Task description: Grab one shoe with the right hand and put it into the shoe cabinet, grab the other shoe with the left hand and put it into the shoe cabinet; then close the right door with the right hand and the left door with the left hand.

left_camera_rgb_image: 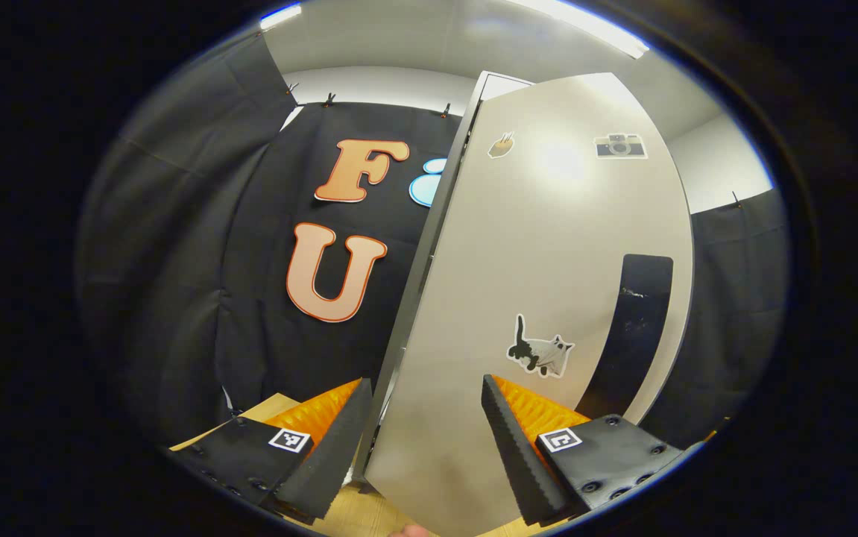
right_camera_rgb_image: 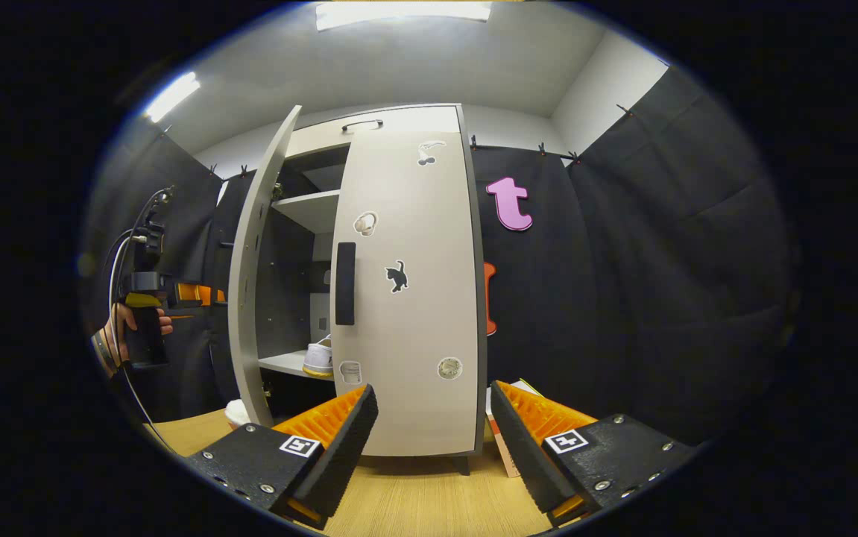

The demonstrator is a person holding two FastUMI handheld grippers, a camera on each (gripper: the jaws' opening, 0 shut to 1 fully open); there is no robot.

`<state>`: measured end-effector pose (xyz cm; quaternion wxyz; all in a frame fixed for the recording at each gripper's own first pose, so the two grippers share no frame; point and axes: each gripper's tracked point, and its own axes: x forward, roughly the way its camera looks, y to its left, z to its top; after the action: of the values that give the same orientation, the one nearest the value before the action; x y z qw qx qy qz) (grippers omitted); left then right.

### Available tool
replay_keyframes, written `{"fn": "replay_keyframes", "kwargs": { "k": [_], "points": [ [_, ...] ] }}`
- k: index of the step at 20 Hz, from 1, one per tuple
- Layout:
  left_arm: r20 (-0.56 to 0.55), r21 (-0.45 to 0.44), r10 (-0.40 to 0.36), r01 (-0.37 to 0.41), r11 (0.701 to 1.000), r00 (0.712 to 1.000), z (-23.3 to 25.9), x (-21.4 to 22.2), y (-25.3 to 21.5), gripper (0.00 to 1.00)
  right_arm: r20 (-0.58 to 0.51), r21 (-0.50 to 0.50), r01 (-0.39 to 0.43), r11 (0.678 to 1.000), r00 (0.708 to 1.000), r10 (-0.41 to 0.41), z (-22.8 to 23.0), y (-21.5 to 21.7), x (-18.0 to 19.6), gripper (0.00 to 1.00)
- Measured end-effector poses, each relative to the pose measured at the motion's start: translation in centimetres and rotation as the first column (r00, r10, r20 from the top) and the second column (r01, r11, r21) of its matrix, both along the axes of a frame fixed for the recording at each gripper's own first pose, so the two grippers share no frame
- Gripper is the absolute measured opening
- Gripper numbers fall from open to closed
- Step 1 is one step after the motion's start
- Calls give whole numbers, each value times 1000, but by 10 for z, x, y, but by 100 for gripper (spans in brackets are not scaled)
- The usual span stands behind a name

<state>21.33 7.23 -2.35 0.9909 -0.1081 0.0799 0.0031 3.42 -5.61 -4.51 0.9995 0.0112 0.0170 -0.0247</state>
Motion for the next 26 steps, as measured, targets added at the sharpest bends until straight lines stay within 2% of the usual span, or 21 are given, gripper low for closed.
{"fn": "replay_keyframes", "kwargs": {
  "k": [1, 2, 4, 10, 11, 12, 13, 15, 18, 20, 23, 25, 26],
  "points": [
    [14, -6, 6, -6, 1000, 1000, 3, -2, 3, 99, 3, 2, 6, 1000, 1000, -6, 1, -2, -1, 94],
    [27, -9, 18, -18, 1000, 999, 9, -3, 6, 99, 4, 3, 12, 1000, 1000, -12, 1, -3, -3, 94],
    [54, -7, 46, -45, 999, 998, 22, -13, 12, 92, 3, 4, 17, 1000, 1000, -17, 0, -4, -3, 94],
    [108, 22, 63, -65, 998, 992, 43, -63, 10, 92, -7, 29, -6, 1000, 1000, 6, -2, 8, -1, 94],
    [115, 27, 64, -67, 997, 991, 41, -73, 7, 96, -7, 34, -10, 999, 1000, 10, -2, 10, 0, 94],
    [117, 33, 60, -64, 997, 991, 36, -84, 2, 92, -8, 37, -12, 999, 1000, 12, -3, 11, 1, 94],
    [114, 48, 59, -65, 997, 992, 28, -94, -1, 96, -12, 39, -17, 999, 1000, 18, -4, 14, 1, 94],
    [96, 78, 70, -77, 994, 993, 11, -113, -5, 96, -22, 38, -28, 999, 999, 29, -6, 18, 0, 94],
    [85, 61, 71, -76, 995, 994, -12, -138, -20, 96, -31, 37, -31, 999, 999, 32, -11, 21, -1, 94],
    [72, 39, 85, -88, 995, 994, -27, -150, -26, 92, -41, 42, -32, 999, 999, 33, -15, 23, -6, 94],
    [75, 55, 131, -136, 989, 989, -39, -166, -23, 100, -50, 39, -29, 999, 998, 31, -19, 22, -12, 94],
    [81, 72, 151, -156, 985, 985, -43, -173, -24, 100, -42, 34, -19, 999, 999, 20, -16, 17, -16, 94],
    [84, 80, 148, -154, 985, 985, -43, -174, -28, 92, -34, 33, -12, 999, 999, 13, -14, 14, -19, 94]
  ]
}}
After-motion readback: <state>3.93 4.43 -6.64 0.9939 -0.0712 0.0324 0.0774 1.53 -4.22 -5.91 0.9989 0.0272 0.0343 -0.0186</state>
